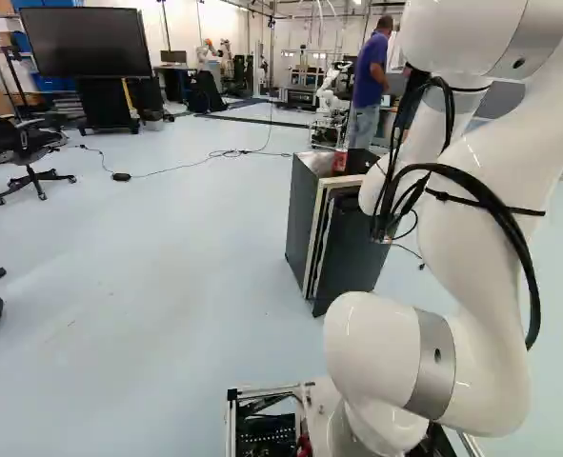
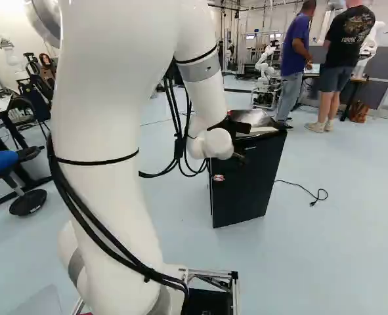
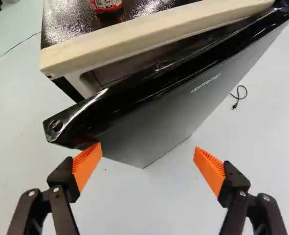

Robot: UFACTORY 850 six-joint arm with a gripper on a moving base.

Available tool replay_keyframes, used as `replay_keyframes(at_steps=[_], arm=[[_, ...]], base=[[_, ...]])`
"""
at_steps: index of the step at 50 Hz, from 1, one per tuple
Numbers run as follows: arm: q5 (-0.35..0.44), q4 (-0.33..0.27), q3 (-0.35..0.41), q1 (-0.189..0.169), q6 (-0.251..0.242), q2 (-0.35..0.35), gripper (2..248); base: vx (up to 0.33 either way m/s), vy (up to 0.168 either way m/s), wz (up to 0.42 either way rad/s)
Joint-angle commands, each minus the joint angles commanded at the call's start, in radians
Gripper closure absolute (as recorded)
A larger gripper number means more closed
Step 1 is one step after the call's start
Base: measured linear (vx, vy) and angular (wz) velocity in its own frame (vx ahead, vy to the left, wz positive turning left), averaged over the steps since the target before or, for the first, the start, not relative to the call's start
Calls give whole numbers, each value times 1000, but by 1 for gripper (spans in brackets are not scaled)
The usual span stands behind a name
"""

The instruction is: Grab a drink from the fridge

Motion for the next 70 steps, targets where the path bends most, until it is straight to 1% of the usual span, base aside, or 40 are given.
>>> replay_keyframes(at_steps=[70], arm=[[0, 0, -150, 46, 0, -116, 3]], base=[[0, 0, 0]])
